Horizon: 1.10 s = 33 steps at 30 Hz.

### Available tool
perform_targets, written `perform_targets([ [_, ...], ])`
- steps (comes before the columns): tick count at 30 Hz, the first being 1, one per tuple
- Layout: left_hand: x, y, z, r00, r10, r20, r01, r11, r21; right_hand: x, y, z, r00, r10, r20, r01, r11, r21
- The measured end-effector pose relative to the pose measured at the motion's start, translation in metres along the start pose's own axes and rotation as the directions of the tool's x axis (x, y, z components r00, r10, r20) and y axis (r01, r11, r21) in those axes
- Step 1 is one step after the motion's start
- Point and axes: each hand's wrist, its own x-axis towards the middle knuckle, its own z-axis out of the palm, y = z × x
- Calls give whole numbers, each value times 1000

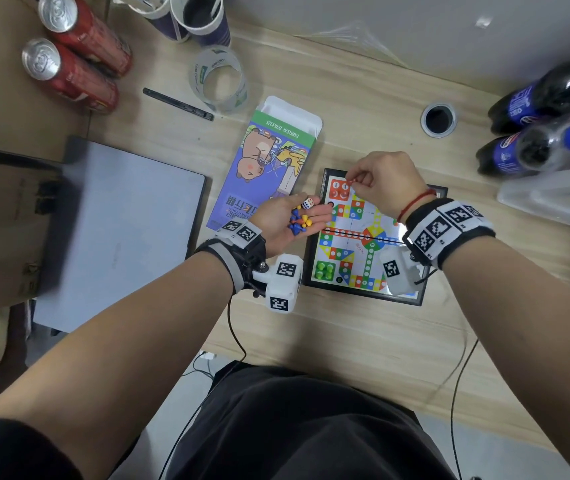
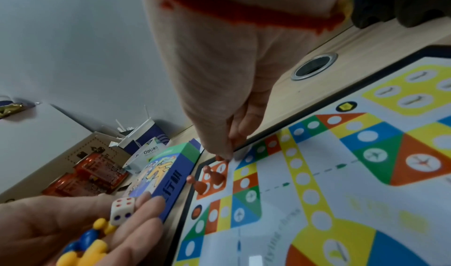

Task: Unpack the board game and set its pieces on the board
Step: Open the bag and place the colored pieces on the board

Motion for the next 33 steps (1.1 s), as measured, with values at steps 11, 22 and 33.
perform_targets([
  [11, 1, -2, 2, 1000, -27, 3, 27, 999, -42, 2, 0, 7, 999, -6, 43, 5, 1000, 6],
  [22, 3, 0, 4, 1000, -5, -25, 5, 1000, -10, -9, -15, -11, 987, -62, -151, 72, 995, 67],
  [33, 0, 2, 10, 989, 101, -105, -96, 994, 53, -21, -67, 22, 950, -198, 241, 218, 974, -58],
])
